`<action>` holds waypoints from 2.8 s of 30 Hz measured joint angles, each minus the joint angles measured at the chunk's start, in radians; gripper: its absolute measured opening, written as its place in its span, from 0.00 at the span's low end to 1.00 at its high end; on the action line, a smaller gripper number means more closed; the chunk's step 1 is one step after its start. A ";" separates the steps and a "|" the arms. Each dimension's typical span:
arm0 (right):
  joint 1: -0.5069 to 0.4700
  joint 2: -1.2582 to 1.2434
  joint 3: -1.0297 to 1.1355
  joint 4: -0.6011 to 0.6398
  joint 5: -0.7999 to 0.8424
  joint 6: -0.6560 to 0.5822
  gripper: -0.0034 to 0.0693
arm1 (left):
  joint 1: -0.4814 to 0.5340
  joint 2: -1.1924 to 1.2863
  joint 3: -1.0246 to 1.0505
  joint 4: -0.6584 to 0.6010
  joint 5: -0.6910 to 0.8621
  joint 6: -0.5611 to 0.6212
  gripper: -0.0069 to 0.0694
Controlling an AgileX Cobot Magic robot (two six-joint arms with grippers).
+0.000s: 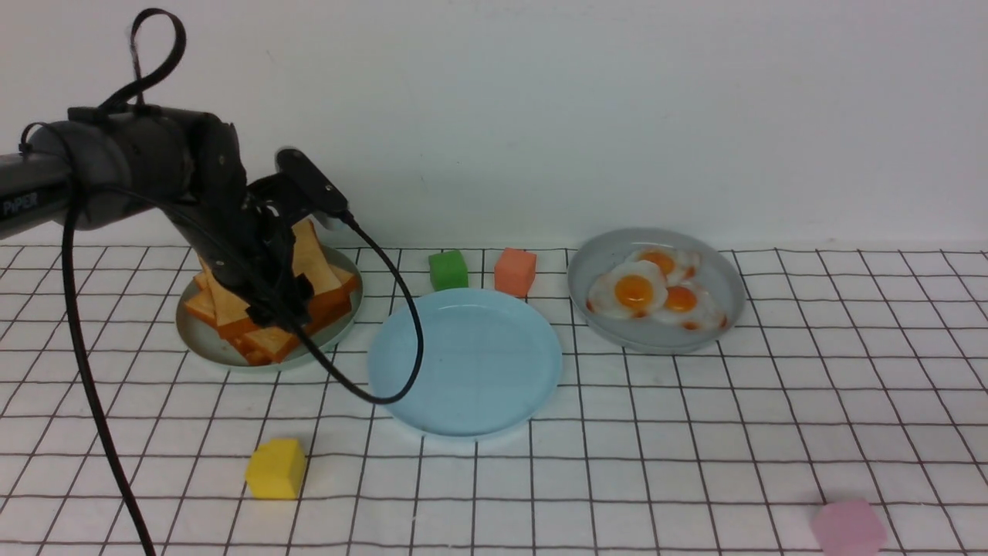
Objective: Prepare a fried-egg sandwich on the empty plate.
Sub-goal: Use the left arm to grab a slice of bread, then use the left arm to put a slice of bread into the empty plate in the middle, then use the right arm to grab a fried egg
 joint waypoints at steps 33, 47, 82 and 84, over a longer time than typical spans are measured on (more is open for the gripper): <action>0.000 0.000 0.000 0.001 -0.005 -0.001 0.13 | -0.404 -0.123 -0.005 0.025 0.043 -0.347 0.22; 0.000 0.000 0.000 -0.006 0.004 -0.001 0.14 | -0.440 0.000 0.001 0.076 0.016 -0.361 0.42; -0.150 1.210 -0.568 -0.019 -0.342 0.100 0.24 | -0.520 -1.496 0.858 -0.137 -0.110 -0.734 0.07; -0.150 1.255 -0.605 -0.017 -0.342 0.100 0.26 | -0.520 -1.536 0.896 -0.143 -0.154 -0.739 0.07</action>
